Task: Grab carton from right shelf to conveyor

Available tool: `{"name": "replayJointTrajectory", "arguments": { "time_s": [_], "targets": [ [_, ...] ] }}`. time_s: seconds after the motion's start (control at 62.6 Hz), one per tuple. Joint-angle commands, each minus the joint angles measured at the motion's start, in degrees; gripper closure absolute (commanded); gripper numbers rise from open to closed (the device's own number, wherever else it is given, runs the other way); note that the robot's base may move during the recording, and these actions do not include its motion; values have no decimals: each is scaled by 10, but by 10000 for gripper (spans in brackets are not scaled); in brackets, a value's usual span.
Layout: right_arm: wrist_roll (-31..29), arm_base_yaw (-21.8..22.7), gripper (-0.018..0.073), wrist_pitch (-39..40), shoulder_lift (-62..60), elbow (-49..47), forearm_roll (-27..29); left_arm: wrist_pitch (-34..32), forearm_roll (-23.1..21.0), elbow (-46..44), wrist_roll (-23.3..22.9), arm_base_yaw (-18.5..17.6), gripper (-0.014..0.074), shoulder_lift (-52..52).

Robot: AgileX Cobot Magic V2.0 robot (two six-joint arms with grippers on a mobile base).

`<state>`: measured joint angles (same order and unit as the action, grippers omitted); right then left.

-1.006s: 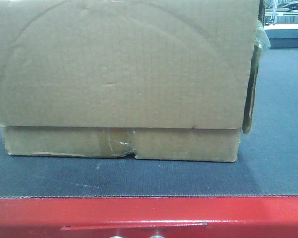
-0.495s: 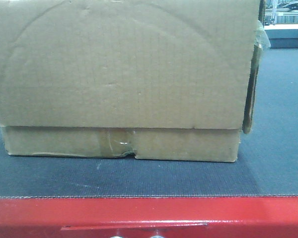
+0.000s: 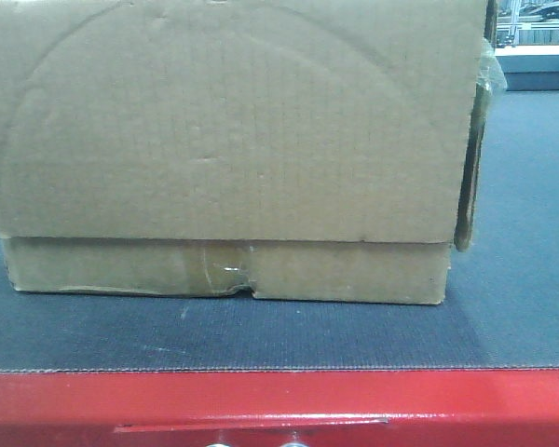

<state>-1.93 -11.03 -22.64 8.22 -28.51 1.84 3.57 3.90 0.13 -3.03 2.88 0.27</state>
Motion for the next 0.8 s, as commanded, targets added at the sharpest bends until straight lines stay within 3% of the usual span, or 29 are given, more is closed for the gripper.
{"name": "replayJointTrajectory", "arguments": {
  "time_s": [0.0,0.287,0.543,0.607,0.783],
  "targets": [
    [-2,8,616,17,-3,3,-24,-15,-3,-1,3,1,592,-3],
    [-2,114,616,100,-30,129,6,-15,-3,-1,3,1,592,-3],
    [-2,119,616,196,-82,282,20,-15,-3,-1,3,1,592,-3],
    [-2,119,616,221,-82,285,22,-15,-3,-1,3,1,592,-3],
    [-2,119,616,200,-82,285,23,-15,-3,-1,3,1,592,-3]
  ]
}}
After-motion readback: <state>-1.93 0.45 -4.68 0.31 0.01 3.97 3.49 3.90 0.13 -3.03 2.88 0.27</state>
